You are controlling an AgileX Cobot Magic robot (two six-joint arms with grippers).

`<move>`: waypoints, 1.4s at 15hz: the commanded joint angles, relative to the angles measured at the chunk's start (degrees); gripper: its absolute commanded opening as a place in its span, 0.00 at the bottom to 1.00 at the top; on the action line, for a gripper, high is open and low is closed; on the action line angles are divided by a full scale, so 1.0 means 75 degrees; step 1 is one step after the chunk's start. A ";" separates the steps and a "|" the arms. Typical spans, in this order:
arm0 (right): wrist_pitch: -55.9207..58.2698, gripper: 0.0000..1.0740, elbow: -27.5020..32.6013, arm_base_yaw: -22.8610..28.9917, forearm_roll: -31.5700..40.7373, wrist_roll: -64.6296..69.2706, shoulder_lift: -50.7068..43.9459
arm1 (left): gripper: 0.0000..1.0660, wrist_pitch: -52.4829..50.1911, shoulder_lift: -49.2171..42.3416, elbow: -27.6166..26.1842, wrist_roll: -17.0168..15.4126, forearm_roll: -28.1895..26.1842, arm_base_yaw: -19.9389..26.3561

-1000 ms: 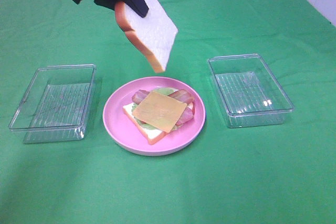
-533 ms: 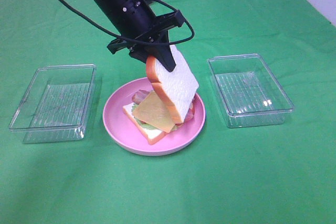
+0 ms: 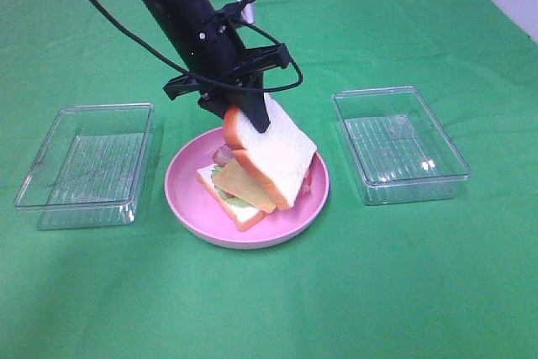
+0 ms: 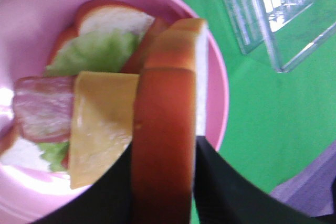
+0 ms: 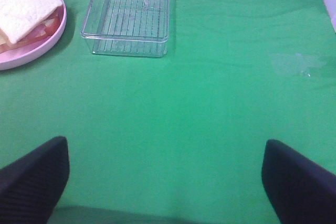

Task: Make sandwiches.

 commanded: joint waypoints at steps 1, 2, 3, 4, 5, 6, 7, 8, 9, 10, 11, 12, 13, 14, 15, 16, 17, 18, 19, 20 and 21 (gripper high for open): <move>-0.0053 0.89 0.0023 -0.0031 0.0015 -0.0031 -0.0237 | 0.75 0.0764 -0.0038 0.0008 -0.0283 0.0474 -0.0015; -0.0053 0.89 0.0023 -0.0031 0.0015 -0.0031 -0.0237 | 0.93 0.0764 -0.0076 0.0008 -0.0275 0.0458 -0.0015; -0.0053 0.89 0.0023 -0.0031 0.0015 -0.0031 -0.0237 | 0.95 0.0764 -0.0115 0.0008 -0.0275 0.0474 -0.0015; -0.0053 0.89 0.0023 -0.0031 0.0015 -0.0031 -0.0237 | 0.95 0.0764 -0.0176 0.0008 -0.0275 0.0573 -0.0015; -0.0053 0.89 0.0023 -0.0031 0.0015 -0.0031 -0.0237 | 0.95 0.0764 -0.0283 0.0008 -0.0283 0.0749 -0.0015; -0.0053 0.89 0.0023 -0.0031 0.0015 -0.0031 -0.0237 | 0.95 0.0764 -0.0374 0.0008 -0.0283 0.0879 -0.0015; -0.0053 0.89 0.0023 -0.0031 0.0015 -0.0031 -0.0237 | 0.95 0.0764 -0.0542 0.0008 -0.0435 0.1222 -0.0015; -0.0053 0.89 0.0023 -0.0031 0.0015 -0.0031 -0.0237 | 0.95 0.0756 -0.1085 0.0008 -0.0649 0.2024 0.0008; -0.0053 0.89 0.0023 -0.0031 0.0015 -0.0031 -0.0237 | 0.95 0.0749 -0.1474 0.0008 -0.0695 0.2544 0.0008; -0.0053 0.89 0.0023 -0.0031 0.0015 -0.0031 -0.0237 | 0.95 0.0749 -0.1849 0.0008 -0.0695 0.3102 0.0008; -0.0053 0.89 0.0023 -0.0031 0.0015 -0.0031 -0.0237 | 0.95 0.0749 -0.2261 0.0008 -0.0718 0.3591 0.0008; -0.0053 0.89 0.0023 -0.0031 0.0015 -0.0031 -0.0237 | 0.95 0.0749 -0.2475 0.0008 -0.0741 0.3858 0.0008; -0.0053 0.89 0.0023 -0.0031 0.0015 -0.0031 -0.0237 | 0.95 0.0749 -0.2903 0.0008 -0.0756 0.4125 0.0153; -0.0053 0.89 0.0023 -0.0031 0.0015 -0.0031 -0.0237 | 0.95 0.0749 -0.3262 0.0046 -0.0825 0.4118 0.0359; -0.0053 0.89 0.0023 -0.0031 0.0015 -0.0031 -0.0237 | 0.95 0.0749 -0.3667 0.0283 -0.0833 0.4110 0.0642; -0.0053 0.89 0.0023 -0.0031 0.0015 -0.0031 -0.0237 | 0.95 0.0749 -0.4110 0.0787 -0.0833 0.4110 0.1001; -0.0053 0.89 0.0023 -0.0031 0.0015 -0.0031 -0.0237 | 0.95 0.0749 -0.4645 0.1436 -0.0817 0.4141 0.1345; -0.0053 0.89 0.0023 -0.0031 0.0015 -0.0031 -0.0237 | 0.95 0.0749 -0.5202 0.2261 -0.0741 0.4163 0.1788; -0.0053 0.89 0.0023 -0.0031 0.0015 -0.0031 -0.0237 | 0.95 0.0741 -0.5691 0.3010 -0.0573 0.4163 0.2193; -0.0053 0.89 0.0023 -0.0031 0.0015 -0.0031 -0.0237 | 0.95 0.0733 -0.6203 0.3827 -0.0451 0.4179 0.2636; -0.0053 0.89 0.0023 -0.0031 0.0015 -0.0031 -0.0237 | 0.95 0.0642 -0.6631 0.4568 -0.0504 0.4179 0.3094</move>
